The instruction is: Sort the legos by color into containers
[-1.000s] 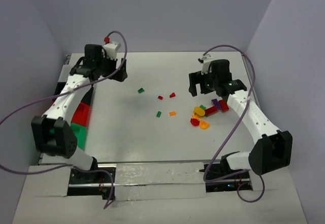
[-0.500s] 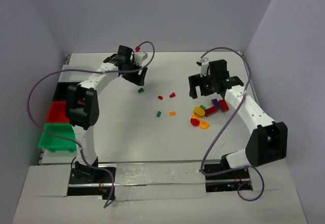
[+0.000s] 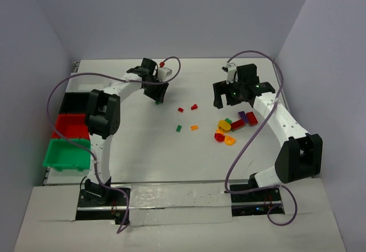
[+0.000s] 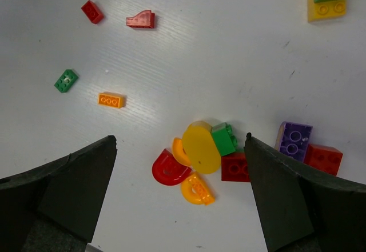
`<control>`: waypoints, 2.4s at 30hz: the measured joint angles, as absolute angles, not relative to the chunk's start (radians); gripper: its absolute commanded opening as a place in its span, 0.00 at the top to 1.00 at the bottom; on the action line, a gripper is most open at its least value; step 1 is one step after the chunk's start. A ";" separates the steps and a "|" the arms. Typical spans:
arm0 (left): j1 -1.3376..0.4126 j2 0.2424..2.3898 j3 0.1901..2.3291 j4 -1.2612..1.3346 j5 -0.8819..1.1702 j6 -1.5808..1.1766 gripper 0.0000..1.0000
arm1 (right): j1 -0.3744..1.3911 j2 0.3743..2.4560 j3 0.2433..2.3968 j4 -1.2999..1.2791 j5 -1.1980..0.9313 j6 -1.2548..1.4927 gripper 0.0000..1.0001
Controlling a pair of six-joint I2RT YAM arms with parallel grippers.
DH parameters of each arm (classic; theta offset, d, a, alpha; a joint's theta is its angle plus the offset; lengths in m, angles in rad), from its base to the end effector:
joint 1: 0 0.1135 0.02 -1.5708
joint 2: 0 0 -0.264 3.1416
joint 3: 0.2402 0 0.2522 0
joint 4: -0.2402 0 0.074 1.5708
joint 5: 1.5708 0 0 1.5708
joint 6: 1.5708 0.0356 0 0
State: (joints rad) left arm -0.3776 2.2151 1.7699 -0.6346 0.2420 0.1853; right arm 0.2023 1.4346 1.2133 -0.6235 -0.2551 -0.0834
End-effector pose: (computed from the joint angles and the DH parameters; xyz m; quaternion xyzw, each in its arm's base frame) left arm 0.4399 -0.1837 0.1775 0.2956 0.9169 -0.1397 0.2289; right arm 0.3002 0.0707 0.2987 -0.1767 0.9114 0.1396 0.3445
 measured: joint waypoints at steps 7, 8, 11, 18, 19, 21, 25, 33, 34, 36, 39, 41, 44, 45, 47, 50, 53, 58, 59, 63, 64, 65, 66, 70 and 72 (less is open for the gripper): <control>-0.396 2.234 1.772 -0.633 0.243 0.193 0.57 | 0.200 1.447 1.213 -0.633 -0.260 -0.088 0.00; -0.397 2.240 1.777 -0.632 0.242 0.194 0.58 | 0.200 1.447 1.213 -0.633 -0.261 -0.088 0.00; -0.399 2.265 1.798 -0.630 0.239 0.194 0.62 | 0.200 1.447 1.214 -0.636 -0.261 -0.088 0.00; -0.399 2.271 1.804 -0.616 0.205 0.192 0.92 | 0.200 1.447 1.214 -0.641 -0.261 -0.091 0.00; -0.399 2.270 1.804 -0.616 0.203 0.192 0.97 | 0.200 1.447 1.214 -0.642 -0.261 -0.091 0.00; -0.400 2.268 1.803 -0.616 0.199 0.192 1.00 | 0.200 1.447 1.216 -0.644 -0.264 -0.093 0.00; -0.399 2.200 1.727 -0.627 0.198 0.192 1.00 | 0.199 1.447 1.224 -0.648 -0.276 -0.096 0.00; -0.304 1.639 1.520 -0.809 0.318 0.264 1.00 | 0.199 1.447 1.229 -0.652 -0.313 -0.105 0.00; -0.262 1.572 1.512 -0.826 0.330 0.285 1.00 | 0.199 1.447 1.229 -0.653 -0.318 -0.107 0.00; -0.157 1.448 1.467 -0.869 0.324 0.328 1.00 | 0.199 1.447 1.229 -0.657 -0.330 -0.113 0.00; -0.044 1.325 1.349 -0.942 0.253 0.369 1.00 | 0.200 1.448 1.235 -0.665 -0.341 -0.122 0.00; -0.017 1.297 1.276 -1.010 0.200 0.385 1.00 | 0.200 1.452 1.245 -0.672 -0.346 -0.126 0.00; 0.056 1.298 1.192 -1.086 0.128 0.396 1.00 | 0.201 1.465 1.263 -0.675 -0.356 -0.129 0.00; 0.100 1.298 1.175 -1.115 0.102 0.396 1.00 | 0.201 1.470 1.267 -0.675 -0.358 -0.129 0.00; 0.185 1.297 1.167 -1.166 0.048 0.397 1.00 | 0.203 1.479 1.272 -0.675 -0.364 -0.129 0.00; 0.284 1.288 1.167 -1.210 -0.011 0.401 1.00 | 0.203 1.497 1.279 -0.678 -0.375 -0.129 0.00; 0.366 1.276 1.167 -1.244 -0.054 0.422 1.00 | 0.203 1.516 1.292 -0.681 -0.387 -0.129 0.00; 0.502 1.246 1.158 -1.251 -0.099 0.487 1.00 | 0.205 1.538 1.316 -0.690 -0.396 -0.128 0.00; 0.526 1.242 1.149 -1.250 -0.105 0.501 1.00 | 0.205 1.541 1.321 -0.693 -0.399 -0.128 0.00; 0.584 1.245 1.105 -1.232 -0.120 0.539 0.99 | 0.205 1.545 1.331 -0.697 -0.407 -0.128 0.00; 0.591 1.250 1.096 -1.225 -0.120 0.544 0.97 | 0.205 1.545 1.331 -0.697 -0.408 -0.128 0.00; 0.596 1.256 1.089 -1.218 -0.120 0.548 0.95 | 0.205 1.545 1.332 -0.697 -0.409 -0.128 0.00; 0.598 1.265 1.085 -1.211 -0.120 0.551 0.92 | 0.205 1.546 1.332 -0.698 -0.409 -0.128 0.00; 0.599 1.300 1.079 -1.166 -0.115 0.555 0.63 | 0.205 1.546 1.332 -0.701 -0.409 -0.128 0.00; 0.599 1.310 1.079 -1.148 -0.109 0.556 0.49 | 0.206 1.546 1.332 -0.703 -0.409 -0.128 0.00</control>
